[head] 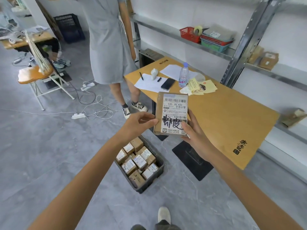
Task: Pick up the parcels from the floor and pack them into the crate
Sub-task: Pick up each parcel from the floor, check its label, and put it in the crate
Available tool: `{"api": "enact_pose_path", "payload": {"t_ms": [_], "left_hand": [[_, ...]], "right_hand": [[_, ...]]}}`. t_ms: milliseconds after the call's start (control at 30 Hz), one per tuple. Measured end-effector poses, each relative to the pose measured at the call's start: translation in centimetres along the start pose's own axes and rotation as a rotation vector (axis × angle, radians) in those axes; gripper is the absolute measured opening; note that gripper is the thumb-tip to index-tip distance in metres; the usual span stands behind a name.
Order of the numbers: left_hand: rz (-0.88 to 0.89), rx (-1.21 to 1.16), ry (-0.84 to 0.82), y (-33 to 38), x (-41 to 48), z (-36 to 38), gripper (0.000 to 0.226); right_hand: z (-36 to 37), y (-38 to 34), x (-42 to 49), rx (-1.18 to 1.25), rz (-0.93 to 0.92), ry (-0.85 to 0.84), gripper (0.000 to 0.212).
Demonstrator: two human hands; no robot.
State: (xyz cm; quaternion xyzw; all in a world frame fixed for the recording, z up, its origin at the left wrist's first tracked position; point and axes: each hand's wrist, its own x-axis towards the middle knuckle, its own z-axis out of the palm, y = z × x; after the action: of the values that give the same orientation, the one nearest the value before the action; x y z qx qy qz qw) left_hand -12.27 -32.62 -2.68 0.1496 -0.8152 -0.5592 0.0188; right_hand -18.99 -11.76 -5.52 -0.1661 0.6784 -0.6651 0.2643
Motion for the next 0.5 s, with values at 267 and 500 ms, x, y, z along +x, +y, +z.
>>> {"api": "enact_pose_path", "payload": {"t_ms": [267,500], "left_hand": [[-0.092,-0.051,-0.073,-3.9,7.5,-7.5,0.054],[-0.185,-0.165,-0.255,-7.5,15.8,-14.6,0.083]], "right_hand": [[4.9,0.8,8.2,0.019,0.08,0.025,0.048],[11.1,1.6,14.9,0.042,0.137,0.095,0.059]]}}
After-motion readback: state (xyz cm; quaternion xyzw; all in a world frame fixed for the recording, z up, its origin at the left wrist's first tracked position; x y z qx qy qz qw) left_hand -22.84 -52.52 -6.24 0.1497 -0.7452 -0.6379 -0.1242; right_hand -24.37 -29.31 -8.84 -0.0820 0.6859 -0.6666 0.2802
